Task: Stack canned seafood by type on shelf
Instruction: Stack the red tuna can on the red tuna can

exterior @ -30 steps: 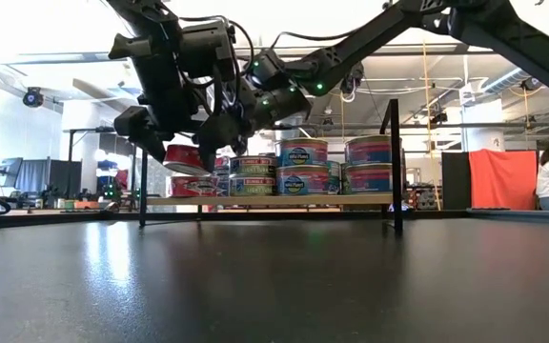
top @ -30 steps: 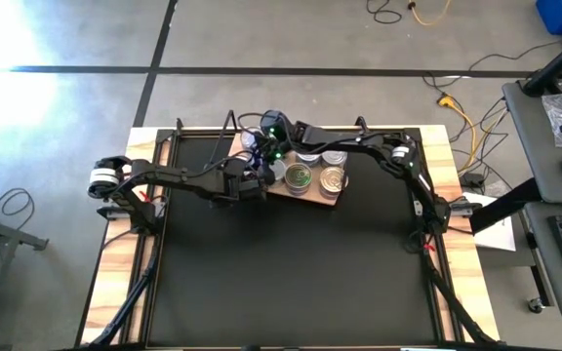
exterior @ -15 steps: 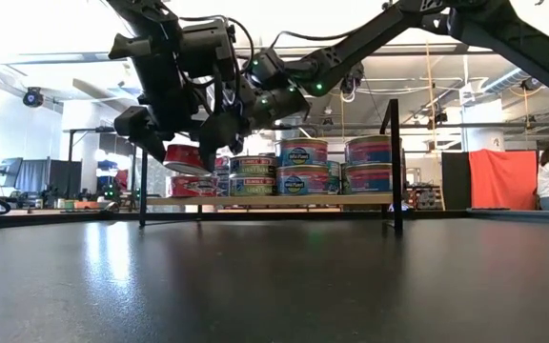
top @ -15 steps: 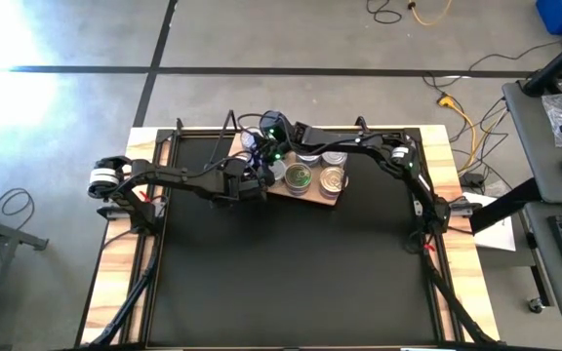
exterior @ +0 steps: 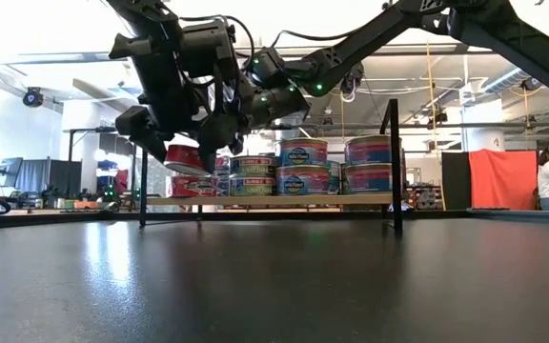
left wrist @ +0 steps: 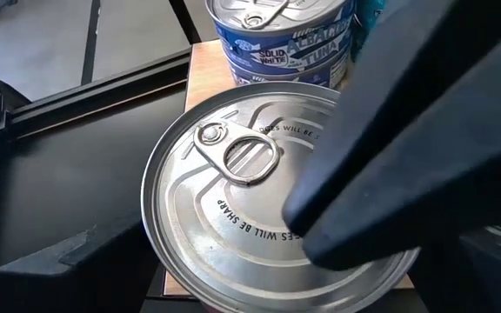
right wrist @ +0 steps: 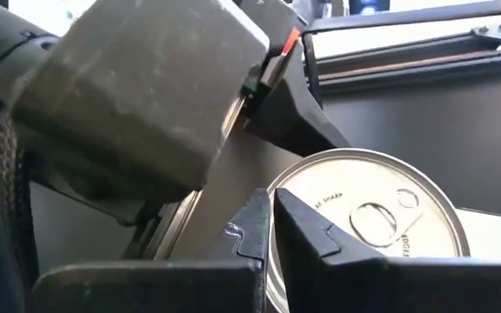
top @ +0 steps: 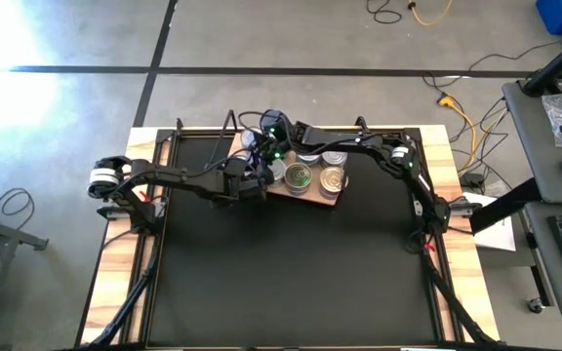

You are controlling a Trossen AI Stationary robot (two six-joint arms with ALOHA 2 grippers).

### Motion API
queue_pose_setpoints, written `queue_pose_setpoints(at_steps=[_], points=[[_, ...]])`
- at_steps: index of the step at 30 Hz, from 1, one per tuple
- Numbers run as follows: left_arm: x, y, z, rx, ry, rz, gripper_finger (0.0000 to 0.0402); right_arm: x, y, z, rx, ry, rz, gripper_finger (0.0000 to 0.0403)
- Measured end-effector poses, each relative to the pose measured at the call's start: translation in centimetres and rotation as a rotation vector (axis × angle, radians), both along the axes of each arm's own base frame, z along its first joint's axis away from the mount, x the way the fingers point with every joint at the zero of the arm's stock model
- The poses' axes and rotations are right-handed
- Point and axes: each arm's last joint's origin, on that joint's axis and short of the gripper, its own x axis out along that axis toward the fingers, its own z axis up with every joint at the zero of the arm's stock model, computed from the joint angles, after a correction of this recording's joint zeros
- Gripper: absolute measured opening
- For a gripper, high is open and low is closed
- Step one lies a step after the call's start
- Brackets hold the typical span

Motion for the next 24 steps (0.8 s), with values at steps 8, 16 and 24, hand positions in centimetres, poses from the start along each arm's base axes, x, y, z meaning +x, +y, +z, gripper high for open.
queue_pose_setpoints(at_steps=[8,16,24], points=[[0.03,0.08,-0.02,-0.013,-0.003,-0.002,0.04,0.15,0.25,0.09,-0.027,-0.019,0.013,0.0012],[0.14,0.06,-0.05,-0.029,0.007,-0.031,0.04,0.15,0.25,0.09,-0.065,-0.033,0.028,0.0012],[0.42,0.09,0.04,-0.008,0.062,-0.108,0.04,0.13,0.21,0.09,-0.069,-0.035,0.031,0.0012]])
